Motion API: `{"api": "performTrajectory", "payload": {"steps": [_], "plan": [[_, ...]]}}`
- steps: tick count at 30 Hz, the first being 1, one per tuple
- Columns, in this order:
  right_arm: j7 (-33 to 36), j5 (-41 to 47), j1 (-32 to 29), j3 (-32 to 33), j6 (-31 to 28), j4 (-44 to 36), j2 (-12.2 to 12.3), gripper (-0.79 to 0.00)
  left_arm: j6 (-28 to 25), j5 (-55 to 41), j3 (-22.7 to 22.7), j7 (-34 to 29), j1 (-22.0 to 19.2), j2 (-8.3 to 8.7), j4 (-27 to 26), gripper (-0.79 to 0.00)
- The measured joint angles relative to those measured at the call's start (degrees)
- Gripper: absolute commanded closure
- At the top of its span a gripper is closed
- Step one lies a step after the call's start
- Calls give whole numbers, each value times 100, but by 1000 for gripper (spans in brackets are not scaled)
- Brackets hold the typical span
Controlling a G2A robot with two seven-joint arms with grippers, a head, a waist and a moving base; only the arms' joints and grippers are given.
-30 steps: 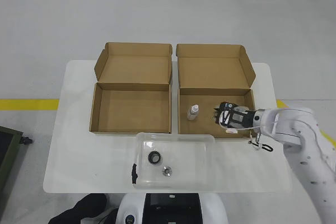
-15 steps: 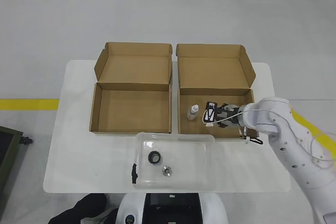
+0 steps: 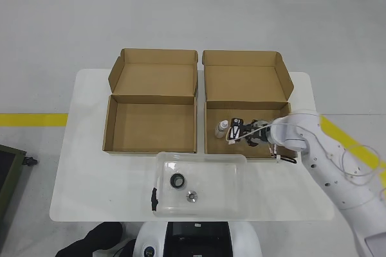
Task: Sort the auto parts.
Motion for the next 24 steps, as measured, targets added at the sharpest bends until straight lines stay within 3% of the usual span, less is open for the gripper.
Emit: {"api": "performTrajectory", "payload": {"steps": [6, 14, 24], "plan": [[-82, 40, 49, -94, 42, 67, -35, -388, 0, 0, 0, 0, 0, 0, 0, -785], [-65, 172, -6, 71, 153, -228, 2, -409, 0, 0, 0, 0, 0, 0, 0, -785], [290, 715, -615, 1004, 279, -1579, 262, -428, 0, 0, 0, 0, 0, 0, 0, -785]]}}
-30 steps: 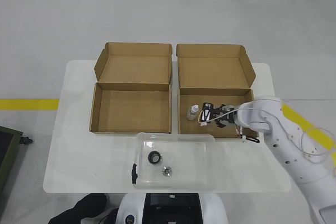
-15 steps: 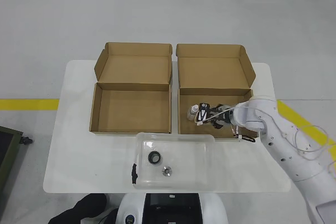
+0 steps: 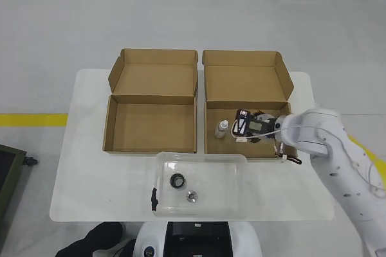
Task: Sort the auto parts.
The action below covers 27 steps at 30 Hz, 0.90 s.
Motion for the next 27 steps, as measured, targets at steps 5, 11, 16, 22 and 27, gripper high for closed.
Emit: {"api": "performTrajectory", "payload": {"steps": [5, 11, 16, 22, 27], "plan": [[129, 308, -413, 334, -22, -813, 104, -453, 0, 0, 0, 0, 0, 0, 0, -785], [245, 528, -832, 453, -122, -1702, 187, -459, 0, 0, 0, 0, 0, 0, 0, -785], [265, 578, -1084, 134, -143, -2165, 193, -453, 0, 0, 0, 0, 0, 0, 0, -785], [189, 465, -1026, -543, -196, -2112, 117, -425, 0, 0, 0, 0, 0, 0, 0, -785], [188, 359, -826, -1125, -250, -1880, 20, -394, 0, 0, 0, 0, 0, 0, 0, -785]]}}
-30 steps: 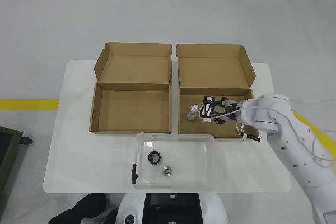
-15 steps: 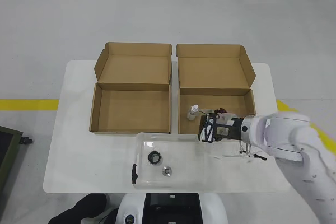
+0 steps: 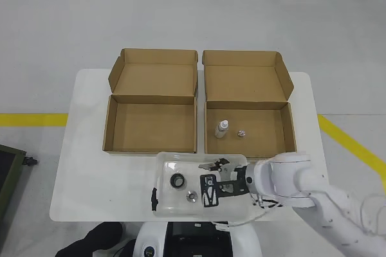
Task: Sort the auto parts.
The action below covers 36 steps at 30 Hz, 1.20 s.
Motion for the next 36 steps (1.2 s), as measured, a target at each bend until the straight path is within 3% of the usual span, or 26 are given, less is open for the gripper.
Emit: {"api": "performTrajectory", "payload": {"steps": [21, 25, 27, 32, 36], "plan": [[-466, -510, 291, -1026, -98, 1174, -231, -391, 0, 0, 0, 0, 0, 0, 0, -785], [-596, -643, 319, -1180, -116, 1312, -278, -422, 0, 0, 0, 0, 0, 0, 0, -785], [-682, -714, 337, -1268, -104, 1382, -310, -505, 0, 0, 0, 0, 0, 0, 0, -785], [-882, -866, 385, -1461, -29, 1503, -392, -533, 0, 0, 0, 0, 0, 0, 0, -785], [-1037, -995, 442, -1610, 27, 1599, -467, -511, 0, 0, 0, 0, 0, 0, 0, -785]]}}
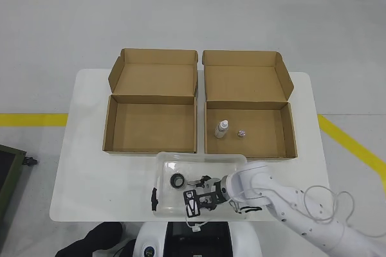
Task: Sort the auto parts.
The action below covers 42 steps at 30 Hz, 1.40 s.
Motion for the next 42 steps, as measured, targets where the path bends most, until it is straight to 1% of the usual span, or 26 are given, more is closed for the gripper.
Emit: {"api": "performTrajectory", "payload": {"steps": [4, 9, 11, 14, 17, 18, 19, 21, 36, 42], "plan": [[-119, -93, 64, -113, 40, 107, -68, -486, 0, 0, 0, 0, 0, 0, 0, -785], [-233, -175, 129, -197, 67, 229, -136, -388, 0, 0, 0, 0, 0, 0, 0, -785], [-260, -202, 139, -213, 76, 265, -152, -372, 0, 0, 0, 0, 0, 0, 0, -785], [-286, -260, 146, -239, 65, 316, -173, -314, 0, 0, 0, 0, 0, 0, 0, -785], [-294, -272, 142, -235, 31, 339, -180, -212, 0, 0, 0, 0, 0, 0, 0, -785], [-289, -266, 136, -223, 17, 324, -180, -120, 0, 0, 0, 0, 0, 0, 0, -785], [-282, -255, 129, -212, 4, 307, -177, -62, 0, 0, 0, 0, 0, 0, 0, -785], [-253, -226, 112, -178, -28, 250, -168, 0, 0, 0, 0, 0, 0, 0, 0, -785], [52, 175, 19, 312, -234, -456, -22, 0, 0, 0, 0, 0, 0, 0, 0, -785], [-91, 401, -50, 616, -180, -755, 43, 0, 0, 0, 0, 0, 0, 0, 0, -785]]}}
